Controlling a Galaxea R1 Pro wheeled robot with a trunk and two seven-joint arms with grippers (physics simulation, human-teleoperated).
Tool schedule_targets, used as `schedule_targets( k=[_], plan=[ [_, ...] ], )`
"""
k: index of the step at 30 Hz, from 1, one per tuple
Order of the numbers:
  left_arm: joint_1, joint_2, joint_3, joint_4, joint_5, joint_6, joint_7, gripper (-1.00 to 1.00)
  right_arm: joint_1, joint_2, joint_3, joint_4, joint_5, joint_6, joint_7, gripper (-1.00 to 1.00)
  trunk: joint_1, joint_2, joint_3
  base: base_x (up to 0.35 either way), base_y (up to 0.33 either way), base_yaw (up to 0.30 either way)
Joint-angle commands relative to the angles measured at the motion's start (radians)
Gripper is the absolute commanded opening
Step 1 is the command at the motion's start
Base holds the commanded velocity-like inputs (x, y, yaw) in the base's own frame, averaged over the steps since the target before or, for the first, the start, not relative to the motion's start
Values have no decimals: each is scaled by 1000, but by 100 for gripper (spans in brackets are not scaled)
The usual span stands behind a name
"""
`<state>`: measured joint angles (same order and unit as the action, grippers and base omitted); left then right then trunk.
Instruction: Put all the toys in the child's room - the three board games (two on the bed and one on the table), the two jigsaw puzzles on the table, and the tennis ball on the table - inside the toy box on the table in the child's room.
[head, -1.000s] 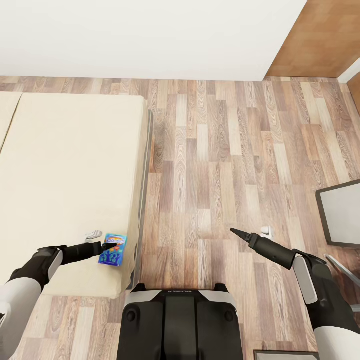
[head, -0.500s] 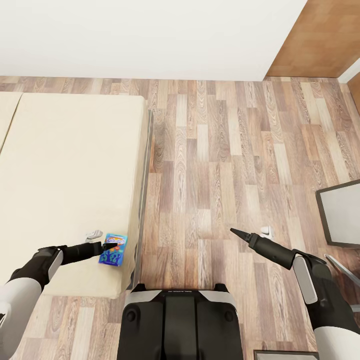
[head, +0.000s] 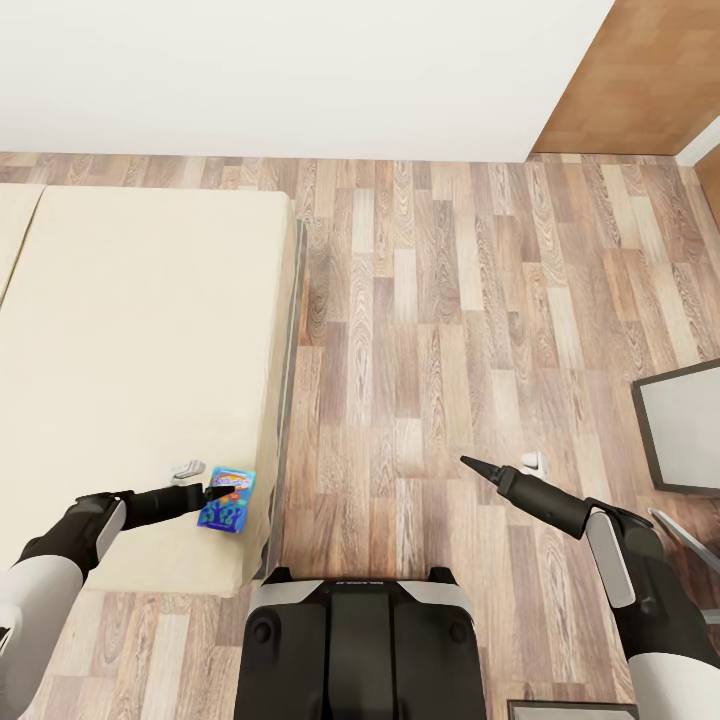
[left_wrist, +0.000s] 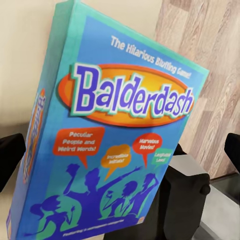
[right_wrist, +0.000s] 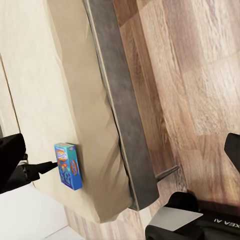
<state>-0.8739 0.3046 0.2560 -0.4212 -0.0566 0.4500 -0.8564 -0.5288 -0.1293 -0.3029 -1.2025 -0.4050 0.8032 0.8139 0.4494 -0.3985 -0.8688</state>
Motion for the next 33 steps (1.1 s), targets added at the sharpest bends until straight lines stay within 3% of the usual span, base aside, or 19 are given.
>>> schedule_targets(
  k=[1,9,33],
  plan=[
    [0,-1,8,-1,-6,9,-10,100,0,0,-1,0,-2,5,2,100,1,-2,-1,0,0,0],
    [0,-1,7,-1,-6,9,-41,100,0,0,-1,0,-2,2,2,100,1,-2,-1,0,0,0],
    [0,-1,6,-1,-7,9,-45,100,0,0,-1,0,-2,2,2,100,1,-2,-1,0,0,0]
  ],
)
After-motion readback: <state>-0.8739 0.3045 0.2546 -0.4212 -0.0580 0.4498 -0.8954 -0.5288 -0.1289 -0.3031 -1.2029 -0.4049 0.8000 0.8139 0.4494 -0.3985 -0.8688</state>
